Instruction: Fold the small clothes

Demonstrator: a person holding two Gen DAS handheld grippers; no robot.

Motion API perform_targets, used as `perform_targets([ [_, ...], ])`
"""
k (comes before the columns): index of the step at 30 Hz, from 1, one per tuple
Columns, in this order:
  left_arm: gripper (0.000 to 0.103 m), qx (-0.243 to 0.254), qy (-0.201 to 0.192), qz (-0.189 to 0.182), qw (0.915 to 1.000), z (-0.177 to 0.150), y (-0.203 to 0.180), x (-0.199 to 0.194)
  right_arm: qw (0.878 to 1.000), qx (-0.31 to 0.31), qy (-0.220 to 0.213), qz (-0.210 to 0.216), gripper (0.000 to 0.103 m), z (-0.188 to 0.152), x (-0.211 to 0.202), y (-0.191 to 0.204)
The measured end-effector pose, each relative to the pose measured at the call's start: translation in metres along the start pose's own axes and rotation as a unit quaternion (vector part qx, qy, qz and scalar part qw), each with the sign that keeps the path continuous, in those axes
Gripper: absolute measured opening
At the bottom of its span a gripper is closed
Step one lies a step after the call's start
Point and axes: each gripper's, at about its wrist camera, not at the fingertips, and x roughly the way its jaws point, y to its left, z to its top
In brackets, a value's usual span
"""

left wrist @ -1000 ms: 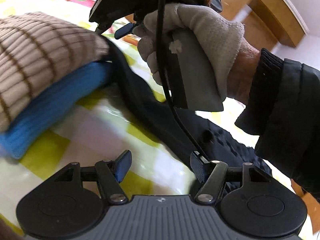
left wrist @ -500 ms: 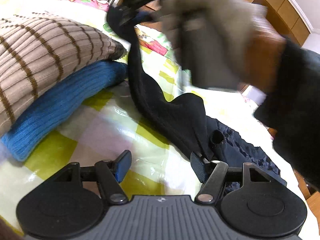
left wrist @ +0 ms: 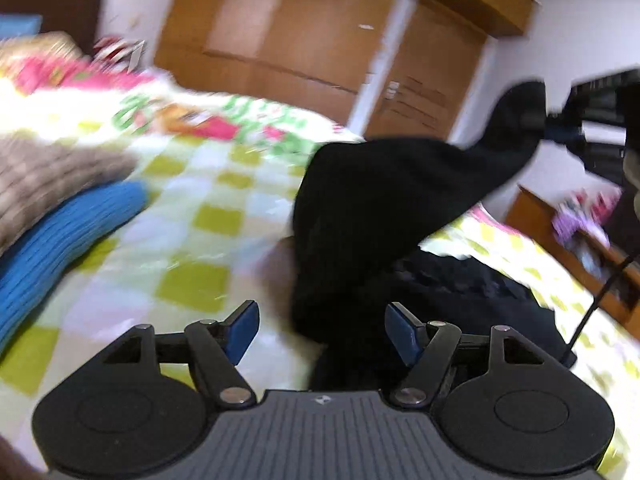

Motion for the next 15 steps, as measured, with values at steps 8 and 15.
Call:
perform_targets([
  [8, 0.084, 0.187, 0.073, -0.019, 0.9794, -0.010, -0.084, 0.041, 0.979, 0.165, 0.040, -0.112, 0.005, -0.061, -0.002, -0.175],
  [15, 0.084, 0.225, 0.095, -0.018, 0.9695, 0.001, -0.096, 0.060, 0.967, 0.226, 0.060, -0.100, 0.013, -0.097, 0.000, -0.212],
])
